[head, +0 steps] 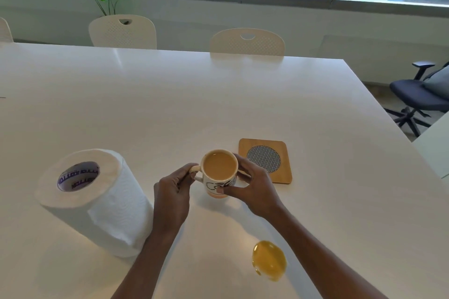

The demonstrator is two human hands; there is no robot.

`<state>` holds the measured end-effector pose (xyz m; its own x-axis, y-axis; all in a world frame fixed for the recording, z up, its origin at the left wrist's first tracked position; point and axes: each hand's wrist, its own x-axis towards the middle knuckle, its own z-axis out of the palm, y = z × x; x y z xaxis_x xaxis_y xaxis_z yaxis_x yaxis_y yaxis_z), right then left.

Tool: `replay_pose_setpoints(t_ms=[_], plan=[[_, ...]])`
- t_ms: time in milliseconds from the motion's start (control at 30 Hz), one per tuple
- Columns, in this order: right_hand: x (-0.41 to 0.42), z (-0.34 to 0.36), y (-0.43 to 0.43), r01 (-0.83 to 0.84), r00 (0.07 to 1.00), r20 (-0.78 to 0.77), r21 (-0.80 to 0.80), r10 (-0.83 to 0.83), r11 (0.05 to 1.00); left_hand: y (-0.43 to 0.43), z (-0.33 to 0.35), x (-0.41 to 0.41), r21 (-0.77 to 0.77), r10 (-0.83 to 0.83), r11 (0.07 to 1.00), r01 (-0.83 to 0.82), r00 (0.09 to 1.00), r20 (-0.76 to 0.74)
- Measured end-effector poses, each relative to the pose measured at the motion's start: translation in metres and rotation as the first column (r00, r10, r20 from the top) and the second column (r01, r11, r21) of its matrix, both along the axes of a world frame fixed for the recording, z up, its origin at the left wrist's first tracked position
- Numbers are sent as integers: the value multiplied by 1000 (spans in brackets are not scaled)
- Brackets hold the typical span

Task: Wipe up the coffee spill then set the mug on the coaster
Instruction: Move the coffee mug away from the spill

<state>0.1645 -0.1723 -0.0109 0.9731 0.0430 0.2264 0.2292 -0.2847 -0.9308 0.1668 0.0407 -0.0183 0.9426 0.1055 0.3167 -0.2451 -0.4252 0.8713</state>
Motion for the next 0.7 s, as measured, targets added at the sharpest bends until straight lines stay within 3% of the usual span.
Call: replay_pose_setpoints(t_ms=[700], plan=[[3, -14, -4, -19, 998, -63, -32, 17, 999, -5, 0, -7, -7, 63, 998, -64, 997, -38]])
